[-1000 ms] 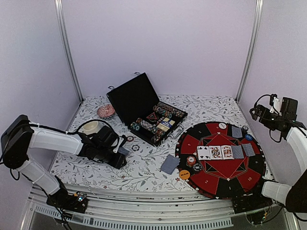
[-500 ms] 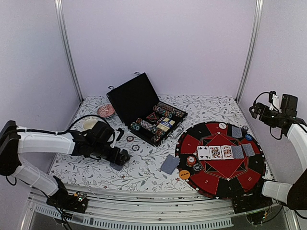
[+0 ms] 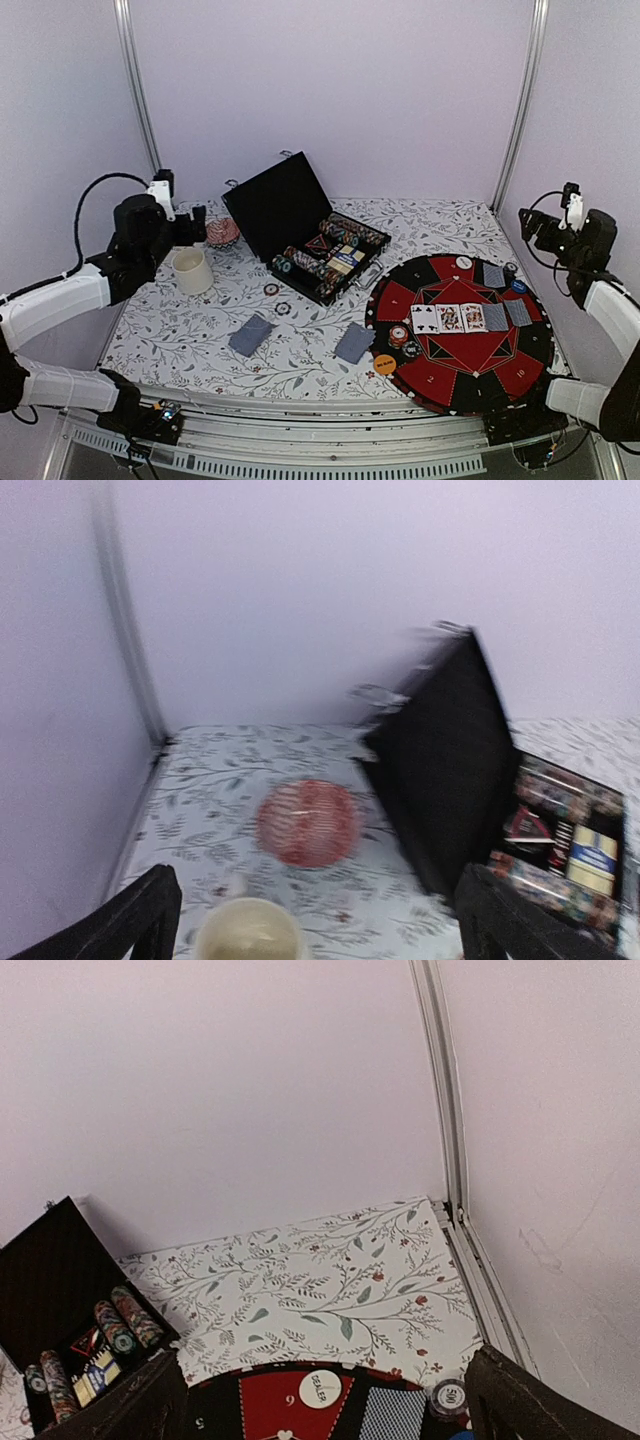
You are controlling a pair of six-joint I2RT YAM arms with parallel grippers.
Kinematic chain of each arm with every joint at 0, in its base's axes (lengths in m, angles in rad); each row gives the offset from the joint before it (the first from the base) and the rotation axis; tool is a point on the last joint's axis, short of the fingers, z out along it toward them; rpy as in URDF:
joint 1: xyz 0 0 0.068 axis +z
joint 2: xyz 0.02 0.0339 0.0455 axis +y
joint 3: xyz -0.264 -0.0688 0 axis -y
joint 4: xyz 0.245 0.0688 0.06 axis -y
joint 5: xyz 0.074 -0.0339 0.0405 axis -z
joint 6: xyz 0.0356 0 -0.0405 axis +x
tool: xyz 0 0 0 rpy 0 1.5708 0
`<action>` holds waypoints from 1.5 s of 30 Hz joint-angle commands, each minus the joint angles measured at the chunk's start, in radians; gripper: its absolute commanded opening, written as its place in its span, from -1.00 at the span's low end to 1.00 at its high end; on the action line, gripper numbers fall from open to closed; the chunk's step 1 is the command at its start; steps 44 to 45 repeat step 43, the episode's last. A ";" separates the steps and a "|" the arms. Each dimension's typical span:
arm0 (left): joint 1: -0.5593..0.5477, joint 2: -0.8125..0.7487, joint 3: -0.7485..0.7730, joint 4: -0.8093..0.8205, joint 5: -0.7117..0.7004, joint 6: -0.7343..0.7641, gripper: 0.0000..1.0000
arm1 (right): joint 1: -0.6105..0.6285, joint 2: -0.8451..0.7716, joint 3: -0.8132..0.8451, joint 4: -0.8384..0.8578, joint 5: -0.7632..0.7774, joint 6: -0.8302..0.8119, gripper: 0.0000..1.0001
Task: Distribute texas hold em gaming equipment
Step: Reset both arms
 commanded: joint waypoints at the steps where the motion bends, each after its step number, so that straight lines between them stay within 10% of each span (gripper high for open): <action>1: 0.168 -0.030 -0.189 0.344 -0.176 0.076 0.97 | 0.006 0.068 -0.189 0.398 0.044 -0.034 0.98; 11: 0.434 0.078 -0.567 0.890 -0.089 0.109 0.97 | 0.060 0.380 -0.447 1.007 0.087 -0.061 0.98; 23: 0.456 0.448 -0.550 1.280 0.243 0.173 0.97 | 0.197 0.568 -0.395 1.101 0.089 -0.209 0.98; 45: 0.463 0.428 -0.506 1.163 0.288 0.171 0.97 | 0.200 0.577 -0.400 1.124 0.093 -0.216 0.98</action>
